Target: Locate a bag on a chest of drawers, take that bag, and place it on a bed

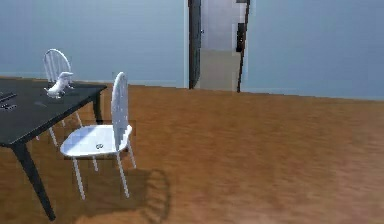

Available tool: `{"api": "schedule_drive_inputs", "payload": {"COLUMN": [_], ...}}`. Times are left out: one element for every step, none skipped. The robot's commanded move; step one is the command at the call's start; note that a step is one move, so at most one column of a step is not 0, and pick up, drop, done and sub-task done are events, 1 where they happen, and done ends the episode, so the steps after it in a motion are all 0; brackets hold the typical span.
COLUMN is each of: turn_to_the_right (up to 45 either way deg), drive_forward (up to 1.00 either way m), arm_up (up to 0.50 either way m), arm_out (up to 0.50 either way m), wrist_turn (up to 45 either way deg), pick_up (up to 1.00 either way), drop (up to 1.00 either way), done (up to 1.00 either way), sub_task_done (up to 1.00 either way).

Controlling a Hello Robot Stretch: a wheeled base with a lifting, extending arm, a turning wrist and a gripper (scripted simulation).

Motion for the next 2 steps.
{"api": "schedule_drive_inputs", "payload": {"turn_to_the_right": [0.0, 3.0], "drive_forward": [1.00, 0.00], "arm_up": [0.00, 0.00], "arm_out": [0.00, 0.00], "wrist_turn": [0.0, 0.0], "pick_up": [0.00, 0.00], "drop": [0.00, 0.00], "done": [0.00, 0.00], "sub_task_done": [0.00, 0.00]}}
